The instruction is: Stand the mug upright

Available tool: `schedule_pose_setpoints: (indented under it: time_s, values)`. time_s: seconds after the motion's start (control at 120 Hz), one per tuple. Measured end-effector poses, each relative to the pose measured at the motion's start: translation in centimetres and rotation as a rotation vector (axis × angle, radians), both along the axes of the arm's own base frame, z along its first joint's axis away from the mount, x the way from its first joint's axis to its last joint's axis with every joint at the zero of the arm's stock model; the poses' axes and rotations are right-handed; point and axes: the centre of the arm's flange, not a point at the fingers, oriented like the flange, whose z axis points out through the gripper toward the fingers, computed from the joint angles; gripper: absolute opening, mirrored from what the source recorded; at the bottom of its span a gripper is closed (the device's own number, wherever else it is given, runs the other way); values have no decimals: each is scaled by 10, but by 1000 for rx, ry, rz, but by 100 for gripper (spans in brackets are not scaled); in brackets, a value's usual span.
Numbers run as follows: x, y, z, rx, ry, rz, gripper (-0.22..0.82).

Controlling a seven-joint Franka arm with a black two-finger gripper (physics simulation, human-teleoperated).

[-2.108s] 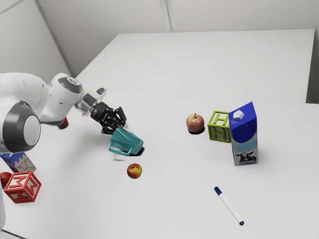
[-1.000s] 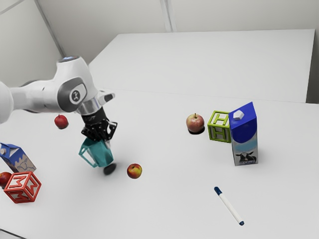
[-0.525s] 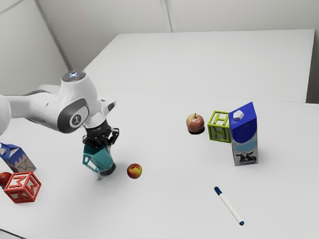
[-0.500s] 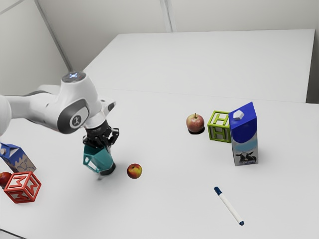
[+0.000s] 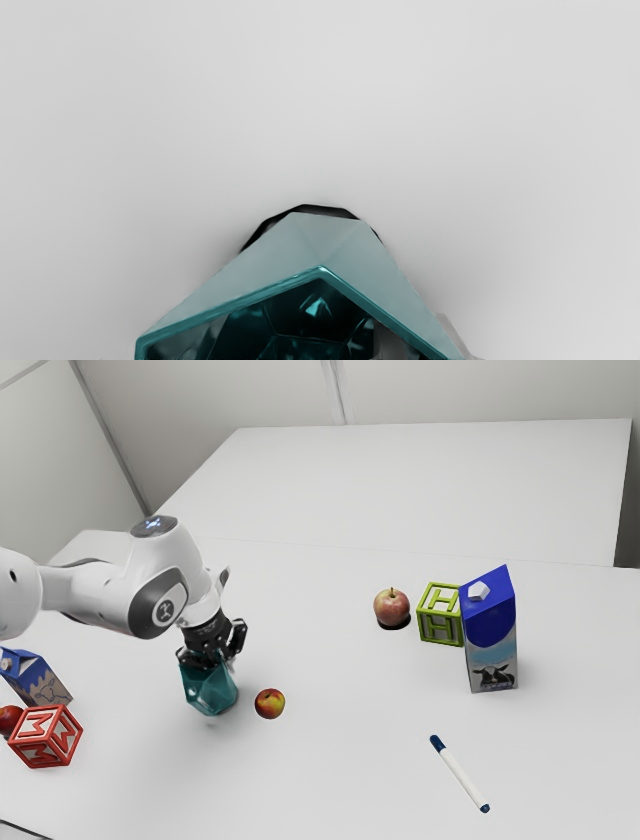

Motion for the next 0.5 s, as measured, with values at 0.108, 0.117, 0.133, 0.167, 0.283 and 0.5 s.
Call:
schedule_pose_setpoints:
  time_s: [0.108,0.117,0.133,0.167,0.283,0.5]
  values:
    - [0,0,0,-6,-3,23,22]
    - [1,0,0,-7,-4,25,24]
    - [1,-1,1,-7,-5,27,26]
    - [1,-1,1,-8,-6,32,31]
    - [2,-1,3,-11,-10,45,44]
    - [7,5,10,-13,-25,63,54]
